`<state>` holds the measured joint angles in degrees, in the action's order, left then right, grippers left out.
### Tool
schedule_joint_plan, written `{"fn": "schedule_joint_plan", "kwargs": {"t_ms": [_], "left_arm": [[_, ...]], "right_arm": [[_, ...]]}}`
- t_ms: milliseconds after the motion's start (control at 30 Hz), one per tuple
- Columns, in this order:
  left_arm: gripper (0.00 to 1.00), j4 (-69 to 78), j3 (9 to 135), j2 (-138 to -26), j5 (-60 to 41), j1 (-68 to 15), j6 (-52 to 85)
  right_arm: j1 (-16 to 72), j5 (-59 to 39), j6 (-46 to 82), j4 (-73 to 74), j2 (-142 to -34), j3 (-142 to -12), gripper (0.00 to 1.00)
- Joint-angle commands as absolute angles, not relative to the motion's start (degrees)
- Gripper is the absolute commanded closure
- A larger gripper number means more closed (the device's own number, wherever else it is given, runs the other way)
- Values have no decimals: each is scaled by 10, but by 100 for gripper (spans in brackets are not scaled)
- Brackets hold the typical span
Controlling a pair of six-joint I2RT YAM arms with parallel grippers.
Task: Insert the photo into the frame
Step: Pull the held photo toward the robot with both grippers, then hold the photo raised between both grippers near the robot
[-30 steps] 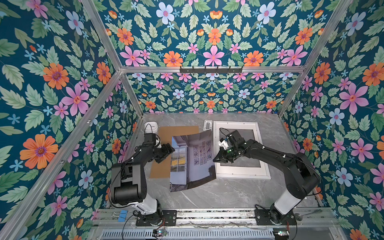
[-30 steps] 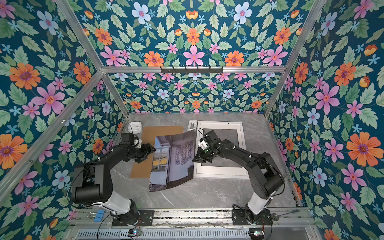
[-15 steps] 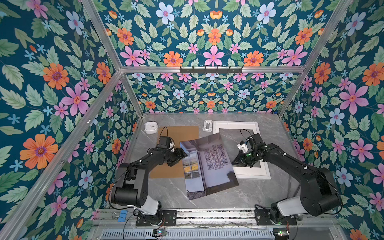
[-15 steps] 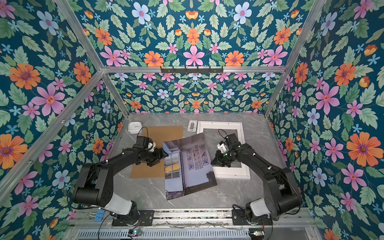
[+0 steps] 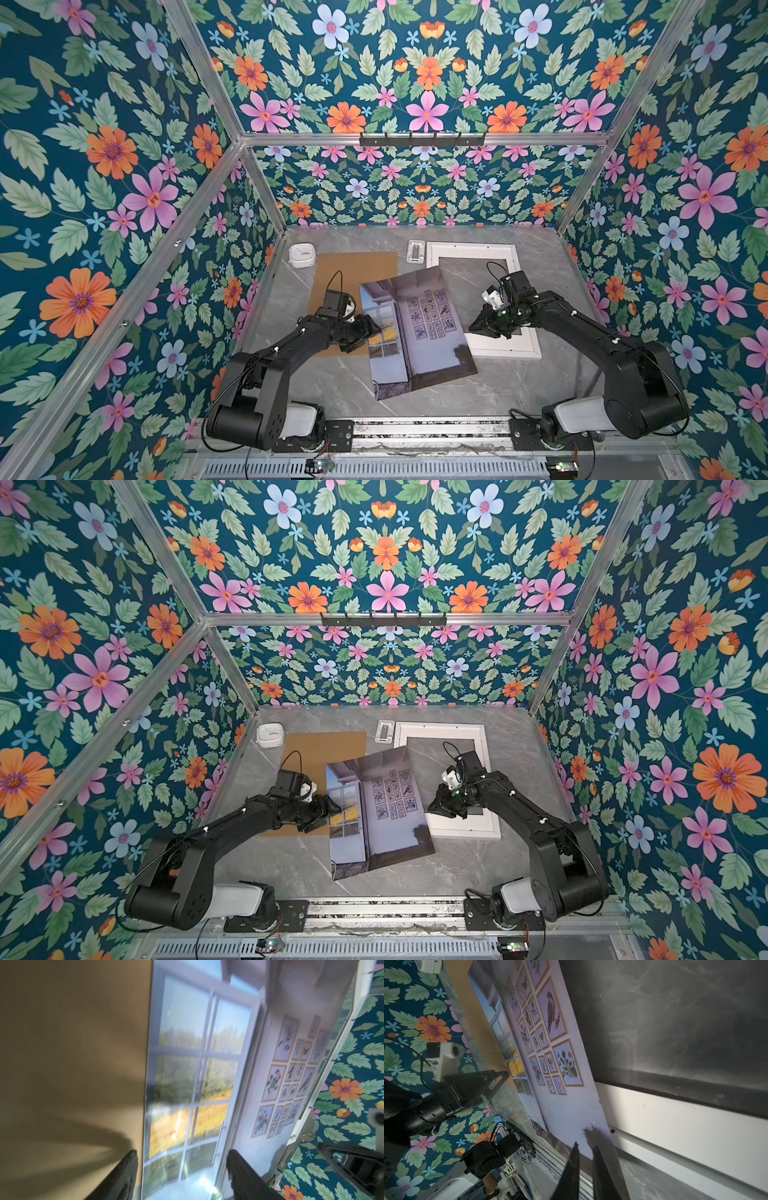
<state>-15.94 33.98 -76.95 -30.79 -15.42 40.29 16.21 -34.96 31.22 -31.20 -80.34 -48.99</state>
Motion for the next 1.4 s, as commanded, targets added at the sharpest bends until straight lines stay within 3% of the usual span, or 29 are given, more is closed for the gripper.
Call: {"fn": "schedule_joint_plan", "kwargs": {"t_ms": [0, 67, 167, 700, 1133, 1267, 1367], "left_arm": [[30, -196, 332, -755, -308, -160, 407], [30, -213, 326, -747, -304, -164, 407], [31, -227, 315, -736, -300, -170, 411], [32, -207, 317, -764, -294, -193, 419], [33, -189, 306, -773, -289, -203, 428], [33, -186, 305, -774, -289, -204, 428], [33, -188, 306, -776, -290, -204, 426]], "right_arm": [[162, -342, 300, -311, -797, -488, 61], [162, -335, 294, -321, -799, -485, 52], [163, -337, 295, -332, -801, -472, 45], [167, -432, 352, -198, -737, -310, 38], [198, -522, 404, -1, -809, -286, 43], [197, -538, 419, 25, -813, -283, 50], [197, -537, 423, 19, -809, -279, 62]]}}
